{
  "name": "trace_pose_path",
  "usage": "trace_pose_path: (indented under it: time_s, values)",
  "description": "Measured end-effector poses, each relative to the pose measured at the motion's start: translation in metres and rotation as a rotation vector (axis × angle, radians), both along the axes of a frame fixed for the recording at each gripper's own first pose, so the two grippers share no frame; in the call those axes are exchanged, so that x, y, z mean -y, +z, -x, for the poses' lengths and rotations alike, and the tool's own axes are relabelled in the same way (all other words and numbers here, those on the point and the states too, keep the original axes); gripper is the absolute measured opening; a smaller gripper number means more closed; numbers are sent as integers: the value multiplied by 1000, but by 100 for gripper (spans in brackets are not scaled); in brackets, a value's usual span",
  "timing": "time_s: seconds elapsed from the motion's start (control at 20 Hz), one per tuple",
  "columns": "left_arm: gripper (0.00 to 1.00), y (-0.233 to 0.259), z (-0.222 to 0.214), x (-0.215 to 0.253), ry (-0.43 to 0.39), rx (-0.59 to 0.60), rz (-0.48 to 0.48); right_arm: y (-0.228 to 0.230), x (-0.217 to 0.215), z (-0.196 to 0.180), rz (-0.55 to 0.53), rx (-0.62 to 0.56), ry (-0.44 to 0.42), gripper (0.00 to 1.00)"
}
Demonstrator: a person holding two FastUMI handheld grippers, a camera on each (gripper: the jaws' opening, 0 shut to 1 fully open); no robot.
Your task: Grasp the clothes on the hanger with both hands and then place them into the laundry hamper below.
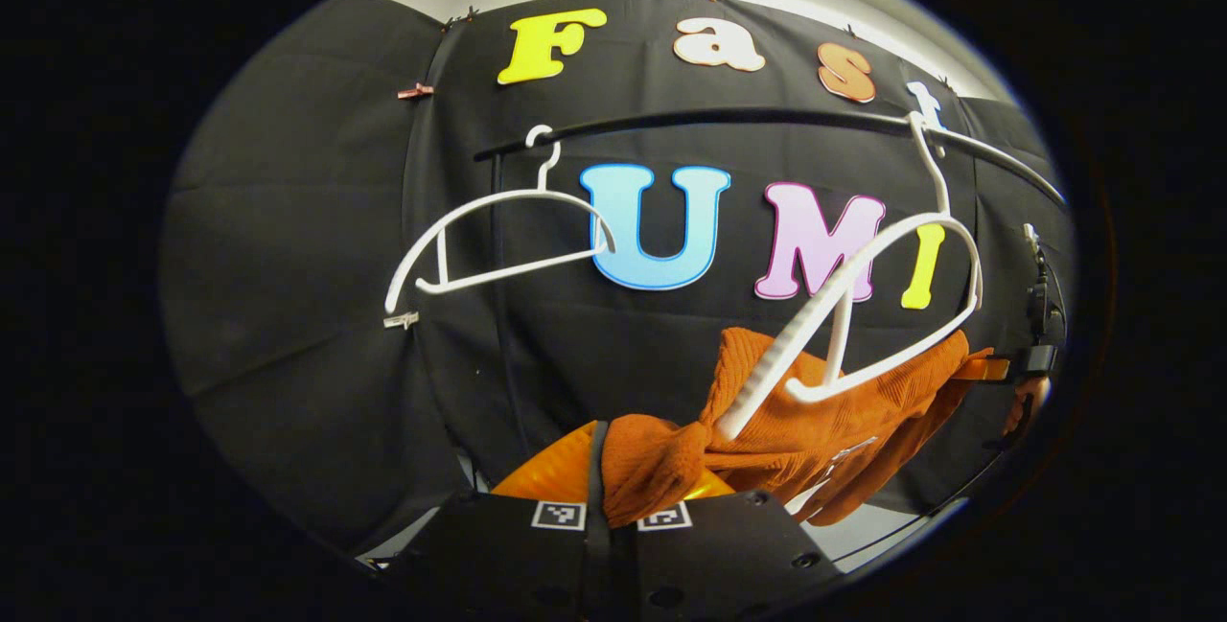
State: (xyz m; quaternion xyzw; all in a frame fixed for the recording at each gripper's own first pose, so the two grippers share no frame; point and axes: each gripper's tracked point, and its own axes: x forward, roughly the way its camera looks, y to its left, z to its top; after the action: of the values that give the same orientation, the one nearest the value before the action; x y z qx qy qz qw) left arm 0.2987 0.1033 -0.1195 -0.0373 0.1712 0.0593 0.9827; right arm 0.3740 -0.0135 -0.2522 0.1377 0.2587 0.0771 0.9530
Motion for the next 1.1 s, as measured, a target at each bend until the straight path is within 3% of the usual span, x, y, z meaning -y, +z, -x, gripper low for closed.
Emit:
trace_pose_path:
  time_s: [0.5, 1.1]
  values:
    - [7, -54, 35, 46, -79, -111, 42, -37, -62, 84, -98, -102, 112, 5]
    - [7, -6, 31, 144, -277, -29, 125, 38, -141, 126, -212, -41, 284, 5]
